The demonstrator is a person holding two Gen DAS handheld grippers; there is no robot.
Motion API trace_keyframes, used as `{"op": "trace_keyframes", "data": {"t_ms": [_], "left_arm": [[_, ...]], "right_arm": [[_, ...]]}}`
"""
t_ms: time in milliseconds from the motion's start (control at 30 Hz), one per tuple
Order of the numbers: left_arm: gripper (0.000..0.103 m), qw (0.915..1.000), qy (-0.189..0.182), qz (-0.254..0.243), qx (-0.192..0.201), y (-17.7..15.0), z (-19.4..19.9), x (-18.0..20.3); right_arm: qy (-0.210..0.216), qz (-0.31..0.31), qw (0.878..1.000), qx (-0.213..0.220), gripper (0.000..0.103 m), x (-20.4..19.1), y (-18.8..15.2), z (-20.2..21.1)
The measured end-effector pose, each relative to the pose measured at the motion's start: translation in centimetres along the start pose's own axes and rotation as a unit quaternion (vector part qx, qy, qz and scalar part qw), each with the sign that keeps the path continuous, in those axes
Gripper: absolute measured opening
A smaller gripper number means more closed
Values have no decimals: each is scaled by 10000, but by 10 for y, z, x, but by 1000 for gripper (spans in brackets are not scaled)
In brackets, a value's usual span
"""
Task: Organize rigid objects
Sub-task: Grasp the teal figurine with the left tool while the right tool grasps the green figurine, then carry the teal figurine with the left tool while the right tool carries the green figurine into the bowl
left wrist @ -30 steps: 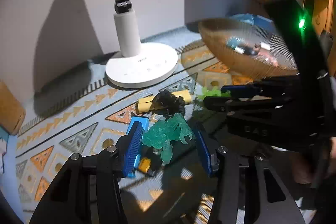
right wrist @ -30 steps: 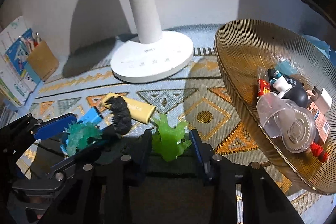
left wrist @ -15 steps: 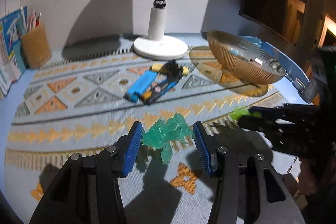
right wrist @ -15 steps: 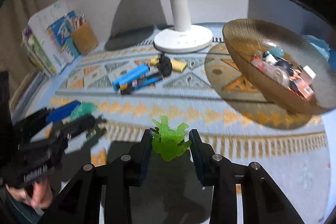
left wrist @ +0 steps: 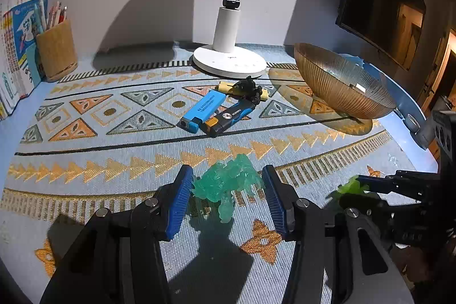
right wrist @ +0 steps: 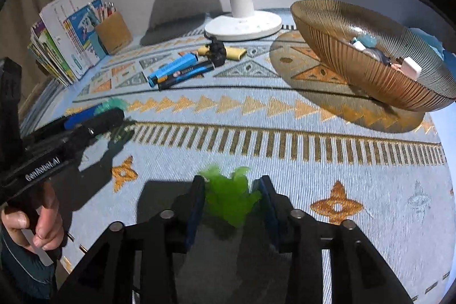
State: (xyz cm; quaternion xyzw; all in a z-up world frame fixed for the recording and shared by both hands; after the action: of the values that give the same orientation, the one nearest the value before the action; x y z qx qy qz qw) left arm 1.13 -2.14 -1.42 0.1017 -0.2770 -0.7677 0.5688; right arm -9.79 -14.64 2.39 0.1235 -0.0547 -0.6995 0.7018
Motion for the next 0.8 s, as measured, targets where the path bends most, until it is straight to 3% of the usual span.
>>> {"op": "trace_keyframes", "data": {"t_ms": [167,333,400,500,667,800], "left_arm": [[47,10000,-31,21,-6,0,-1,0],[47,10000,0,-18,0,0,-1,1],[47,10000,27,-42,-5,1,0,3],[47,9999,76,-137,13,4,1,10],[47,9986,-60,-444,283,36,18,45],[47,9944,-334,-810,589,86,35,92]], "right_arm": [[-46,25,10000,64,57,-6,-3,0],[-531,95,9985,97,57,-14,-2,-4],[-800,176,9965,137,38,-16,-1,-3],[-911,124,9953,311,34,-15,-1,5],[-1006,-210,9907,889,34,13,9,54],[-1310,-679,9784,1446,34,66,29,115]]}}
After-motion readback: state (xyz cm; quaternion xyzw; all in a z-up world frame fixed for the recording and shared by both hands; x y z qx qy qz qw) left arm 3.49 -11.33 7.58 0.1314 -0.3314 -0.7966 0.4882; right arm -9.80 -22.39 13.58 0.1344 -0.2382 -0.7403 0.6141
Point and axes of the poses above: each gripper's, at about its wrist camera, not at the fingertips, and z roughly against the way its jaws point, x to its right, y to its top, the point moved 6 cm from there along -z, roughly the way its jaws point, and after that the axes turned 15 degrees about -x, right-handed, at the moved point
